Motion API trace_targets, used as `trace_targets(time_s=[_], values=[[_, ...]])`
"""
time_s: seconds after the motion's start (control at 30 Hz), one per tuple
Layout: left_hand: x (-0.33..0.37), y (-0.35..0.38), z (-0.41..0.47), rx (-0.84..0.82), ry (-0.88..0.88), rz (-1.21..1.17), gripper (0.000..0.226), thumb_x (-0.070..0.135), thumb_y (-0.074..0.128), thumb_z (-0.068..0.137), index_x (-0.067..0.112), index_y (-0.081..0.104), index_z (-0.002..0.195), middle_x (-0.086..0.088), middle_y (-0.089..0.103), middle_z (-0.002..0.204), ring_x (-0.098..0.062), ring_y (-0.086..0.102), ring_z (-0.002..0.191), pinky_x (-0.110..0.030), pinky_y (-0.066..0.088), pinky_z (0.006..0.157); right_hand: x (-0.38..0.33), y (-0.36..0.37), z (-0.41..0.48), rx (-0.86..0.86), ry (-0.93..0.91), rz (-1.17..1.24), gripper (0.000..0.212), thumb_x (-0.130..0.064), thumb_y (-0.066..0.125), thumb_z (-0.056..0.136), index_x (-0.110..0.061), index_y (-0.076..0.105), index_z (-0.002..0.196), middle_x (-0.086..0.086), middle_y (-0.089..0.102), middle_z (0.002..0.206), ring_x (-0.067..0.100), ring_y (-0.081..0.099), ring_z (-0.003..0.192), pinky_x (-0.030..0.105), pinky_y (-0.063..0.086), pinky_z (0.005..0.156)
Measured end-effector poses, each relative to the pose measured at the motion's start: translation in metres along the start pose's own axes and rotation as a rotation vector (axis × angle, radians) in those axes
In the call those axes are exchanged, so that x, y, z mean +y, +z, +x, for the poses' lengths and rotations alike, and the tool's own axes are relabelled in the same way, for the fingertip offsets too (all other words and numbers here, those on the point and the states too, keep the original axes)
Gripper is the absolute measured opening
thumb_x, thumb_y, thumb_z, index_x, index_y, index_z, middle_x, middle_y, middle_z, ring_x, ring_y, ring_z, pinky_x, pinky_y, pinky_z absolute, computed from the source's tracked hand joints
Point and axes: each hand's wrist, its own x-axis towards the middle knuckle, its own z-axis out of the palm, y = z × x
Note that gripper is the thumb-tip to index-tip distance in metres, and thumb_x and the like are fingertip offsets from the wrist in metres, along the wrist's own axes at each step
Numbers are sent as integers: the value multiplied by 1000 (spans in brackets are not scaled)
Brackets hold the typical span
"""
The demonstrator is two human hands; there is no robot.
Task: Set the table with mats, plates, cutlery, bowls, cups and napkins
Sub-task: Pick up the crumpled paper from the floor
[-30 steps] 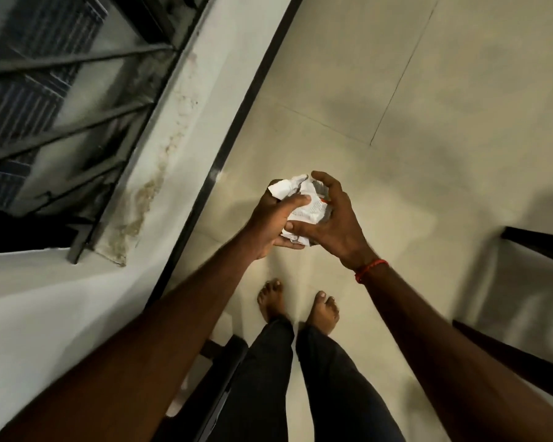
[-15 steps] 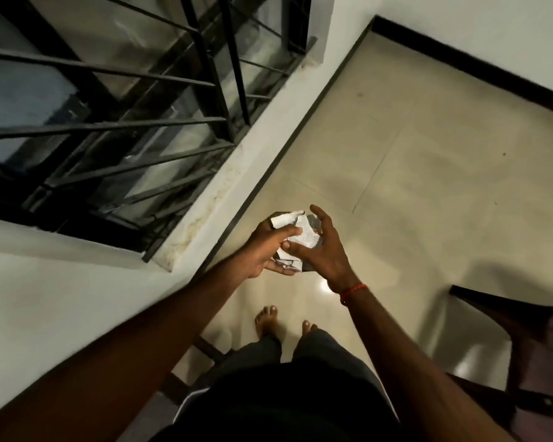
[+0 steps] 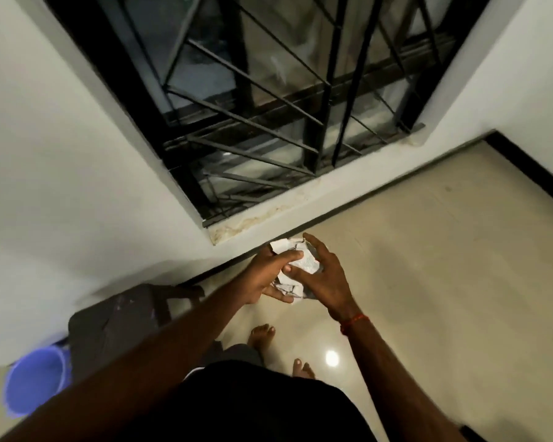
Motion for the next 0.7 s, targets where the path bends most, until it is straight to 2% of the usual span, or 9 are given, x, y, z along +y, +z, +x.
trace_targets(time_s=[0.07,0.2,0.33,0.43,0.5,0.63,0.7], values=[[-6,-7,-12,56,2,-57,25,35,74,92,27,69,115,-8,78,104,-35,76,88,-61,61,72,-3,8,5,-93,-20,-32,75,-44,88,71,-30,56,137,-10,70,120,7,68,108,42,56,96],[-22,-31,-44,171,15,-151,28,39,72,93,24,66,117,-7,78,104,-34,77,88,-56,62,73,-12,39,5,-268,-14,-24,75,-34,90,71,-27,56,137,-12,70,119,5,68,106,39,56,96],[-39,-61,-75,272,37,-221,35,45,71,92,26,63,120,-5,78,105,-31,77,89,-53,62,72,-24,79,-1,-396,-37,-61,85,-58,88,60,-37,54,135,-11,67,125,9,66,112,41,56,96],[-54,-83,-100,343,56,-289,26,44,70,93,29,64,114,-2,79,98,-30,77,87,-55,62,74,-33,109,-9,-488,-60,-94,88,-62,86,59,-39,53,136,-12,66,126,9,65,112,39,57,95],[-67,-99,-119,394,84,-329,28,44,70,93,30,64,116,-3,78,101,-30,77,88,-58,61,75,-41,132,-20,-549,-95,-137,84,-61,85,62,-39,53,136,-14,66,125,6,65,111,38,57,94],[-98,-131,-154,507,121,-412,33,44,74,90,31,65,119,-3,76,107,-28,77,89,-58,61,74,-57,180,-38,-670,-140,-177,70,-46,87,72,-36,54,134,-17,67,120,2,65,108,35,57,94],[-118,-150,-175,544,122,-457,36,44,75,89,31,66,121,-6,75,111,-30,76,92,-59,61,74,-61,213,-51,-732,-153,-198,75,-54,85,68,-38,54,134,-14,66,124,6,64,111,37,57,95]])
